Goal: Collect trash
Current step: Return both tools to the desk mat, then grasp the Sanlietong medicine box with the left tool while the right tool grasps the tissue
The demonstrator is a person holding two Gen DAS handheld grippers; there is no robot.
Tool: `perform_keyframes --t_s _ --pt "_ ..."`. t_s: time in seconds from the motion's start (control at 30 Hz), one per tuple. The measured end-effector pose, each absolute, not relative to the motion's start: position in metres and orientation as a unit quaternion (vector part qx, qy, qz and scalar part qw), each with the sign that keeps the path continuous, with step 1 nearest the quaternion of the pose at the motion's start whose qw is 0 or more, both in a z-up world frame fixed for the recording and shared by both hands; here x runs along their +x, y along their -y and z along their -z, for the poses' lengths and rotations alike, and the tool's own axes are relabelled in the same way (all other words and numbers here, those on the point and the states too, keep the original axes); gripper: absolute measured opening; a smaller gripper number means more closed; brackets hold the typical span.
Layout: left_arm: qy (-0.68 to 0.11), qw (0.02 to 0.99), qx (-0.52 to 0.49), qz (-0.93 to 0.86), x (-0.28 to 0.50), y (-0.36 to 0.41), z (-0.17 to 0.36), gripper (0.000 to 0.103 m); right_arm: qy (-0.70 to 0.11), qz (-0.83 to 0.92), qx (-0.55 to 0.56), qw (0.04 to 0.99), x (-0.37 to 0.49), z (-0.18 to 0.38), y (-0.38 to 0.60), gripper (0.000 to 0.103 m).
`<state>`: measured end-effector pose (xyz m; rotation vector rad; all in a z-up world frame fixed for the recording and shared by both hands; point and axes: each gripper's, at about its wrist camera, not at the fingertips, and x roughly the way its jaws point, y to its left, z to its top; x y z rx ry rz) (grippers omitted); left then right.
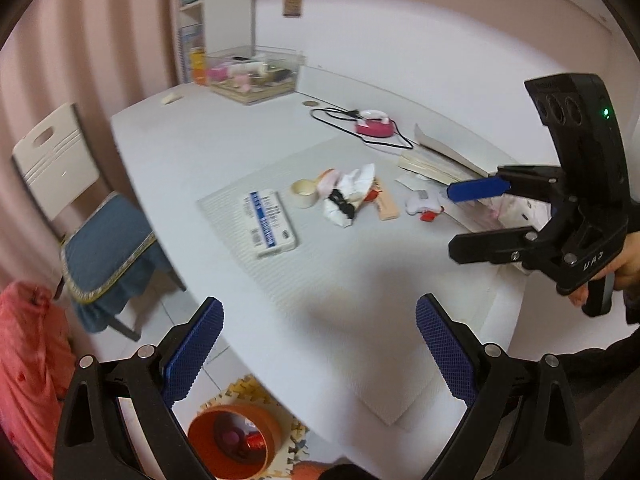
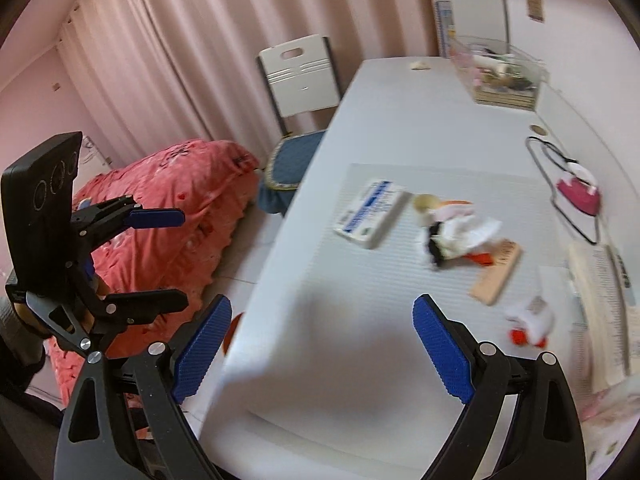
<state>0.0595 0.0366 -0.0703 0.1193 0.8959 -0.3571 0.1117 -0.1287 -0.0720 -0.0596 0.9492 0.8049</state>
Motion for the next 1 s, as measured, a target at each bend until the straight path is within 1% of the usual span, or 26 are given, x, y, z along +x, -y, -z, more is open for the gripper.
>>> perform_keyframes --t_s 0.3,0.63,0.87,1.0 --pt "-0.442 0.868 0.082 0.209 0.105 -0.022 0.083 0.095 -0.449 -0.356 -0.042 0.819 0.149 0.086 0.146 0.091" --pt "-0.473 0.85 0.068 0.22 0.164 -0.024 0.122 0.095 -0.467 -0.349 -0.03 0.812 0.193 0.116 0.143 0.091" --pt "-0.481 0.845 0.082 0.217 0.195 -0.027 0.14 0.095 -0.478 -0.343 -0.021 0.808 0.217 0.135 0.139 0.09" --pt "-0.493 0.844 0.068 0.199 0.214 -0.034 0.152 0.095 -0.485 -0.338 -0.014 0.806 0.232 0.147 0.131 0.085"
